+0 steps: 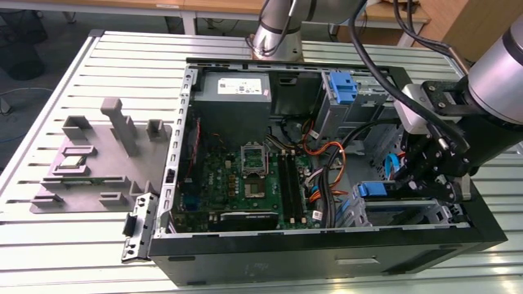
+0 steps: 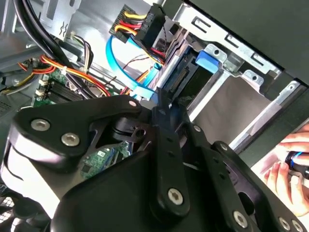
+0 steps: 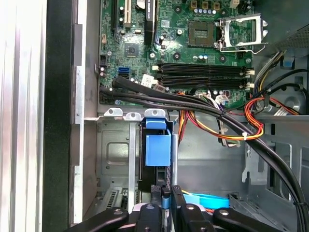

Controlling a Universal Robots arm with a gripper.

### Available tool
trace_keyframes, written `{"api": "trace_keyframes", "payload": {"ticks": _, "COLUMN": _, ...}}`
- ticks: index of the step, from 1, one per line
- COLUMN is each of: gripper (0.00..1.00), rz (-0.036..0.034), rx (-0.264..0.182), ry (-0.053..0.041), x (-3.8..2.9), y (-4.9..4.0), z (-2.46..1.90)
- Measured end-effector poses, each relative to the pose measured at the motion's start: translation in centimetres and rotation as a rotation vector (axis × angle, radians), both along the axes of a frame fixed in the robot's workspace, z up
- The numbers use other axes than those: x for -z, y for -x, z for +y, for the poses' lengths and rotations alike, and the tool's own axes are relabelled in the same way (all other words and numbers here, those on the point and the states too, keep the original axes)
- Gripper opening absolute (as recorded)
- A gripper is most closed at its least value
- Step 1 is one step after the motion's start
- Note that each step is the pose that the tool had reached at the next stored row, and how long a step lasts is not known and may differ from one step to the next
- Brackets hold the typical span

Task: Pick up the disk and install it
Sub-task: 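Insert the first disk wire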

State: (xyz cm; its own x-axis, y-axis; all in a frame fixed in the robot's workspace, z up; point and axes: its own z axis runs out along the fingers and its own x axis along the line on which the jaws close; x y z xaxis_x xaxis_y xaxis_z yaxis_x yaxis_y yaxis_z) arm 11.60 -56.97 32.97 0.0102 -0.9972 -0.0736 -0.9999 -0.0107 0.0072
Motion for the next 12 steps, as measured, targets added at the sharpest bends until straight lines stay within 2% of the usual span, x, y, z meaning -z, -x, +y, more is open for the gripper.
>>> {"api": "trace_keyframes", "payload": {"ticks": 5, "gripper": 0.23, "rz": 0.0, "rx": 0.0, "ry": 0.0002, "x": -0.17, "y": 0.0, "z": 0.0}}
{"api": "trace_keyframes", "payload": {"ticks": 12, "gripper": 0.23, "rz": 0.0, "rx": 0.0, "ry": 0.0, "x": -1.9, "y": 0.0, "z": 0.0}}
